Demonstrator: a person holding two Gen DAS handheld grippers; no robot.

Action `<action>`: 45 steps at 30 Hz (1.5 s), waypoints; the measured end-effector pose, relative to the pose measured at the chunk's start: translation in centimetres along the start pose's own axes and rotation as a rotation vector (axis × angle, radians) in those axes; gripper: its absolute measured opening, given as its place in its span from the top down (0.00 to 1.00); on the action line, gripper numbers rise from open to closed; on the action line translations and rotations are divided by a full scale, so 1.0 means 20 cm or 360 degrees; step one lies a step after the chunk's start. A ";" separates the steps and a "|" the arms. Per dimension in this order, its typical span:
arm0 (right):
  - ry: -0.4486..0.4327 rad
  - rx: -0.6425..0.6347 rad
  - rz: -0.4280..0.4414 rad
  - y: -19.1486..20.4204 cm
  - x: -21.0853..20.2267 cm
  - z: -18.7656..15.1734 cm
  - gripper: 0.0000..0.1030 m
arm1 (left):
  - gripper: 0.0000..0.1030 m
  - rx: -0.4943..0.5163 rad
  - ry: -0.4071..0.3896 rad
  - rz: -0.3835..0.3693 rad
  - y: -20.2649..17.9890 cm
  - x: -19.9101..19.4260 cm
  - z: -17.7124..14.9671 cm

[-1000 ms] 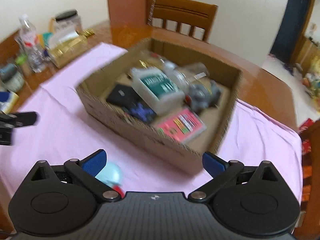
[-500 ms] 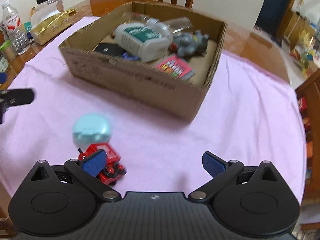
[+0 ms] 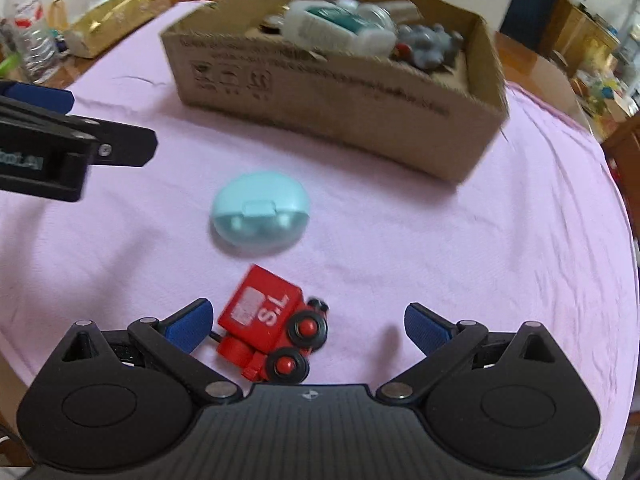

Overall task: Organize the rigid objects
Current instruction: 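Move the left gripper to the mint-green case while the right gripper approaches the red S.L truck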

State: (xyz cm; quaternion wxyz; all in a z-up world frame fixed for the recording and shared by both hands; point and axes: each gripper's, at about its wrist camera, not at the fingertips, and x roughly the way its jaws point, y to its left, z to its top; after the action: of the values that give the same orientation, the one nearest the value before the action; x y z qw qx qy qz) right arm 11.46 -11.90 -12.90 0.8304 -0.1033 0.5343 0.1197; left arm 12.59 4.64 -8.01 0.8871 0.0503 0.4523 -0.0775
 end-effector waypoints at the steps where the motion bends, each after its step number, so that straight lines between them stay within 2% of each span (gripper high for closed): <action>1: 0.0017 0.0026 -0.0021 -0.02 0.01 -0.01 0.00 | 0.02 0.0035 0.0000 -0.0025 -0.01 0.01 0.00; 4: 0.0029 0.0103 -0.0082 -0.09 0.02 -0.06 0.00 | 0.02 0.0133 0.0008 -0.0098 -0.05 0.04 0.00; 9: 0.0055 0.0227 -0.0051 -0.21 0.02 -0.10 0.00 | 0.03 0.0376 0.0039 -0.0287 -0.16 0.13 0.00; 11: 0.0049 0.0230 -0.0051 -0.22 0.01 -0.11 0.00 | 0.06 0.0460 0.0064 -0.0331 -0.19 0.18 -0.01; 16: 0.0045 0.0232 -0.0052 -0.22 0.00 -0.14 0.00 | 0.19 0.0585 0.0119 -0.0349 -0.24 0.27 -0.02; 18: 0.0036 0.0226 -0.0048 -0.22 0.00 -0.14 0.00 | 0.17 0.0608 0.0115 -0.0357 -0.24 0.29 -0.01; 25: 0.0031 0.0231 -0.0051 -0.23 -0.01 -0.14 0.00 | 0.18 0.0582 0.0097 -0.0362 -0.25 0.36 0.05; 27: 0.0031 0.0230 -0.0050 -0.23 0.00 -0.14 0.00 | 0.22 0.0540 0.0104 -0.0350 -0.25 0.37 0.08; 29: 0.0030 0.0231 -0.0050 -0.23 0.00 -0.13 0.00 | 0.33 0.0491 0.0116 -0.0351 -0.25 0.37 0.09; 34: 0.0020 0.0226 -0.0050 -0.23 -0.01 -0.14 0.00 | 0.49 0.0403 0.0118 -0.0314 -0.28 0.34 0.08; 38: 0.0005 0.0216 -0.0048 -0.23 -0.01 -0.15 0.00 | 0.49 0.0277 0.0129 -0.0298 -0.26 0.33 0.08; 45: -0.0034 0.0129 -0.0009 -0.20 -0.01 -0.15 0.00 | 0.49 0.0209 0.0145 -0.0217 -0.17 0.29 0.02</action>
State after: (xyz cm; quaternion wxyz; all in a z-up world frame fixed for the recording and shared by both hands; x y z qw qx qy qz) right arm 9.98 -16.68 -13.77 0.8399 -0.0698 0.5295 0.0966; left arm 15.54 0.80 -12.52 0.8530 0.0808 0.4885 -0.1649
